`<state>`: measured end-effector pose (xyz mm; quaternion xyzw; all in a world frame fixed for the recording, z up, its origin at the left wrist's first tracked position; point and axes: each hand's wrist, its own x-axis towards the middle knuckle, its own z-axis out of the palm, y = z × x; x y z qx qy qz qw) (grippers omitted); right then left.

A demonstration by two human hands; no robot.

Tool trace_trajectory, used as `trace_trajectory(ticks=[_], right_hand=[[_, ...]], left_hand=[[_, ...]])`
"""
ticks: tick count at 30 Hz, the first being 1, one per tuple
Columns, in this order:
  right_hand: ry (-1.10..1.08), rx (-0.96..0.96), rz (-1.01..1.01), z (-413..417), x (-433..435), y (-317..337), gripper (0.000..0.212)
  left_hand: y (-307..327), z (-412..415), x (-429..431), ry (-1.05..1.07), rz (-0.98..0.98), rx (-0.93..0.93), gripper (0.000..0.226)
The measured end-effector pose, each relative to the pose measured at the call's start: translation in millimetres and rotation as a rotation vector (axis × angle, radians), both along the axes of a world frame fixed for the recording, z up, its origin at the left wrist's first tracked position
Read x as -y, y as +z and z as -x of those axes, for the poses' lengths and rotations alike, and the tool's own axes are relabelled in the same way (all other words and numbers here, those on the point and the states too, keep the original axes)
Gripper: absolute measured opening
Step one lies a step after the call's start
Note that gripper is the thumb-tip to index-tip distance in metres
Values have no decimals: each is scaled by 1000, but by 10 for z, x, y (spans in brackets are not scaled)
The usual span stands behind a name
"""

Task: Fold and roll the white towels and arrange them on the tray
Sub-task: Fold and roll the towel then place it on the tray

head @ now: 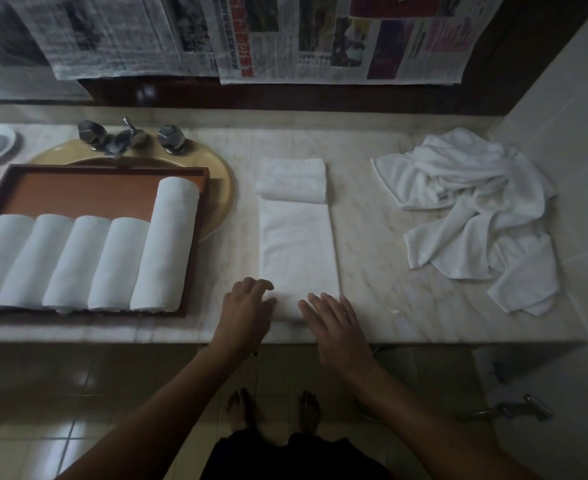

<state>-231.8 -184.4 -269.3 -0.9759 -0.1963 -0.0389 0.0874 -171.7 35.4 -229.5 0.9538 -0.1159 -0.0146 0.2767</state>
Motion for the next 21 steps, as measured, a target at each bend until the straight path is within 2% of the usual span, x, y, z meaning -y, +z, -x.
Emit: trace_trajectory(ticks=[2,4,10,14,18,21], right_hand=[[-2,-10,-10,-41,4,27,76],[-3,-34,-16,-83,7,61,78],[-8,-133,-15,-282,22,207,78],[-5,-213,-101,-345,99,301,73],[-141,-419,-297,-309,204,418,43],[-175,-471,-395,-294,274,428,29]], left_hand=[[-38,187,91,-170,-125,170,36],[-111,297,122,-317,-174,212,46],[-264,78,-6,-350,-204,153,66],[-200,16,-68,-362,-159,83,55],[-87,57,-135,-310,-8,-20,34],[-57,71,-189,-225,78,-80,33]])
